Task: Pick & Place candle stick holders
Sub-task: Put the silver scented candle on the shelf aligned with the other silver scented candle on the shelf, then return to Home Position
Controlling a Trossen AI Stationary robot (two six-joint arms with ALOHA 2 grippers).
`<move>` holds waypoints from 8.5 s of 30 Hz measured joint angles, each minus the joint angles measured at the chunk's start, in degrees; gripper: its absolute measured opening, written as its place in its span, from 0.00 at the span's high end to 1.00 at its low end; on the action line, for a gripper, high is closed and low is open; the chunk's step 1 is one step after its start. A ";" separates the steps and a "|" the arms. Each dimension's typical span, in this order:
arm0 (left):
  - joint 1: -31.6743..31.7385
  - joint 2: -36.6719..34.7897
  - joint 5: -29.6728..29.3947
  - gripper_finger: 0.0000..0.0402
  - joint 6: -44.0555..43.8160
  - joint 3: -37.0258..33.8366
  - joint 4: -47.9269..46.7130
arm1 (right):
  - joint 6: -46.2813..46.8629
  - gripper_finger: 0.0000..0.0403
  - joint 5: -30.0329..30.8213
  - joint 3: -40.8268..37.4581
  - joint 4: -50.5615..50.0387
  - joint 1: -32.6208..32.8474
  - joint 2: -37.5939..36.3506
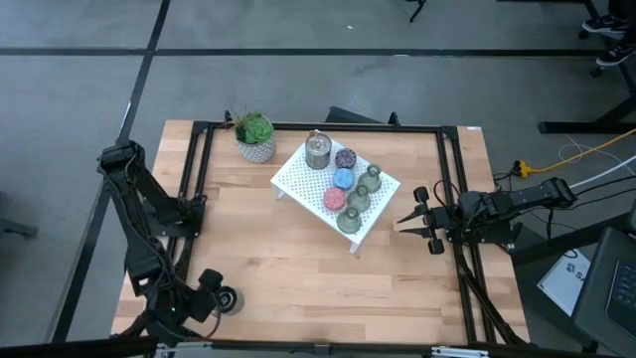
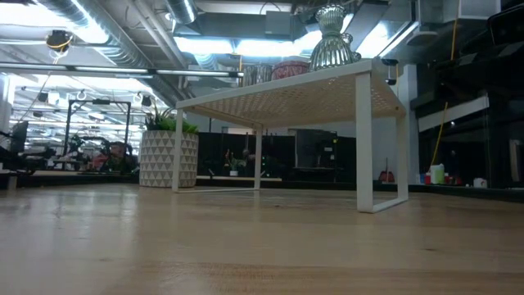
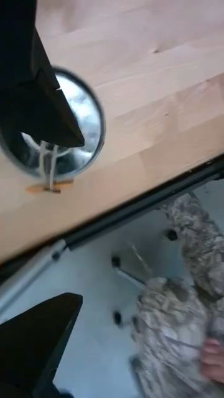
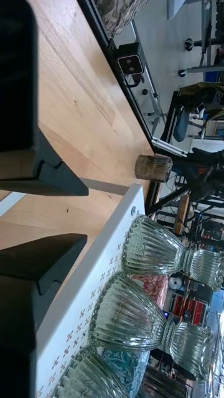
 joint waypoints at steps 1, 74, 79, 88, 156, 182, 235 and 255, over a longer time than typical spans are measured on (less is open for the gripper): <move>-0.11 0.46 -0.15 0.00 1.77 0.00 -0.11 | 0.02 0.72 0.00 0.00 0.00 0.00 0.02; 33.45 17.41 -0.85 0.73 11.75 9.66 -18.11 | 0.00 0.72 0.00 -0.02 0.00 0.00 0.01; 34.14 17.42 -2.41 0.96 11.02 9.63 -19.37 | 0.02 0.72 0.00 -0.02 0.00 0.00 0.02; 35.92 17.26 -4.78 0.99 13.55 9.98 -21.99 | 0.00 0.72 0.00 -0.02 0.00 0.00 0.00; 71.02 18.29 2.68 1.00 49.13 47.04 -39.16 | 0.02 0.72 -0.02 -0.02 0.00 0.00 0.02; 67.36 7.16 10.49 0.72 50.76 47.00 -45.64 | 0.00 0.72 0.00 -0.02 0.00 0.00 0.02; 75.97 -56.12 10.62 0.72 41.24 -53.02 48.76 | 22.71 0.72 -10.45 -0.02 5.44 0.02 0.00; 76.01 -60.13 12.90 0.72 36.45 -53.00 31.94 | 22.53 0.72 -10.45 -0.02 5.44 0.02 0.00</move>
